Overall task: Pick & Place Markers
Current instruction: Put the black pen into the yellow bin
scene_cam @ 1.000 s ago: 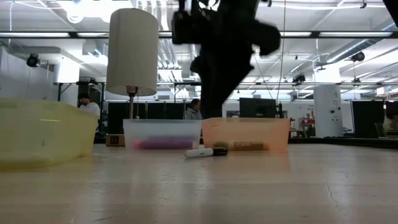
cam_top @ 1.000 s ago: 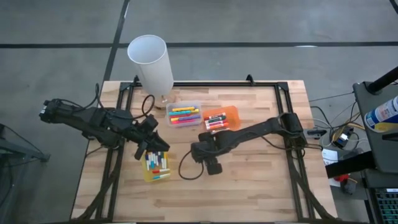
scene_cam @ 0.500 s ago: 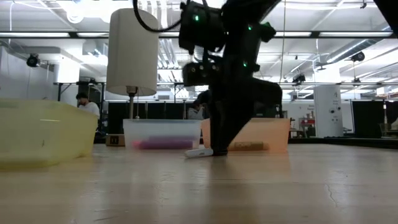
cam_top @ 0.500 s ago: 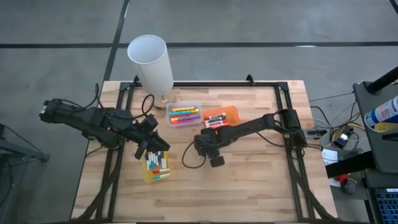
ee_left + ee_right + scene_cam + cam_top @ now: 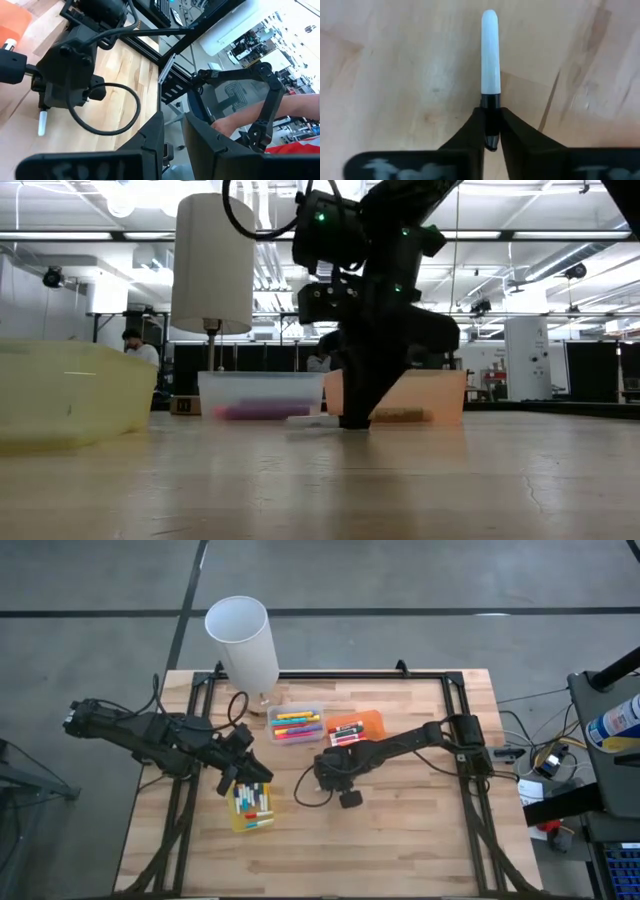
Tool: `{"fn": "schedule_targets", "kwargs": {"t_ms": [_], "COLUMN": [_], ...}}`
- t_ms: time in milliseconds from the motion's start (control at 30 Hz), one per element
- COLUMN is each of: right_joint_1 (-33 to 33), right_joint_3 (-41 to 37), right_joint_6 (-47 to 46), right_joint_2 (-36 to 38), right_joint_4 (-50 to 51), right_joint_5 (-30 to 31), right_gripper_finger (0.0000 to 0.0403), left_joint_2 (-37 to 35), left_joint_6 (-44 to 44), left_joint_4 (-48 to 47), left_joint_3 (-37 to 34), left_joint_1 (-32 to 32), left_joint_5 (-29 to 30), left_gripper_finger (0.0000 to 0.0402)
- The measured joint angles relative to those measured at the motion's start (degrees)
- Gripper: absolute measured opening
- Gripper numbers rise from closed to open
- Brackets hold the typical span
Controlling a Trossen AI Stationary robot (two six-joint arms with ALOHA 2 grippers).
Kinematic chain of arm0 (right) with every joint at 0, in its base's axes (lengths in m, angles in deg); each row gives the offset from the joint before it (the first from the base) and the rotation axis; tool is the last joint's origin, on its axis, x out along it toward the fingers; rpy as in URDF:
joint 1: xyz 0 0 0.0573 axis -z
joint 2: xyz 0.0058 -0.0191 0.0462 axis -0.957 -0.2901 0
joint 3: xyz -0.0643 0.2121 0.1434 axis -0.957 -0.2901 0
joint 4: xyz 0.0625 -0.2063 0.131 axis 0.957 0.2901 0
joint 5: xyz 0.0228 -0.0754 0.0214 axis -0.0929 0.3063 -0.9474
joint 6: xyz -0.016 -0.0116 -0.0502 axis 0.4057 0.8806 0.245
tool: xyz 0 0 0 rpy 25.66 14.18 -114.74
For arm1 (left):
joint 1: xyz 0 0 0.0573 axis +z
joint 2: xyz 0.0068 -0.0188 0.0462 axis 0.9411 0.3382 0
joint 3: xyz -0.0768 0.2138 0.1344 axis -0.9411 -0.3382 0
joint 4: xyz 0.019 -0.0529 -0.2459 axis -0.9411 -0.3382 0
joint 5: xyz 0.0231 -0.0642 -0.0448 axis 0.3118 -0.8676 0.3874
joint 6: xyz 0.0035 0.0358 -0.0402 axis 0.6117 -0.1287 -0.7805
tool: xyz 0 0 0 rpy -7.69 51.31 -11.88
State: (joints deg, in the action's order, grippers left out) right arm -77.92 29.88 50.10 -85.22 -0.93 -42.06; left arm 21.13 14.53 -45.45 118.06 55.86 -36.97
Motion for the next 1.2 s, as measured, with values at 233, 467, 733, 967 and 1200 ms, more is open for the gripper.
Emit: {"fn": "schedule_targets", "kwargs": {"t_ms": [233, 467, 733, 967, 1200], "right_joint_1": [-0.08, -0.22, -0.19, -0.22, -0.36], "right_joint_3": [-0.16, -0.16, 0.78, 0.96, 0.93], "right_joint_6": [-7.84, -20.1, -34.29, -43.12, -43.98], "right_joint_2": [0.95, 9.22, 22.08, 31.66, 35.09], "right_joint_4": [1.39, 2.51, -2.74, -13.9, -20.83], "right_joint_5": [-0.01, -4.03, -4.02, 3.51, 6.54], "right_gripper_finger": [0.0023, 0.0023, 0.0023, 0.0023, 0.0023], "left_joint_2": [0.0, 0.09, 0.24, 0.37, 1.61], "left_joint_6": [-1.36, -0.02, 3.46, 5.28, 5.75], "left_joint_4": [-0.09, -0.11, 0.73, 6.75, 12.69], "left_joint_3": [0.0, 0.0, 0.0, 0.0, 0.0], "left_joint_1": [0.0, 0.0, 0.07, 0.14, 0.52], "left_joint_5": [-0.02, 0.38, 7.77, 15.59, 12.81], "left_gripper_finger": [0.0069, 0.0069, 0.0069, 0.0069, 0.0083]}}
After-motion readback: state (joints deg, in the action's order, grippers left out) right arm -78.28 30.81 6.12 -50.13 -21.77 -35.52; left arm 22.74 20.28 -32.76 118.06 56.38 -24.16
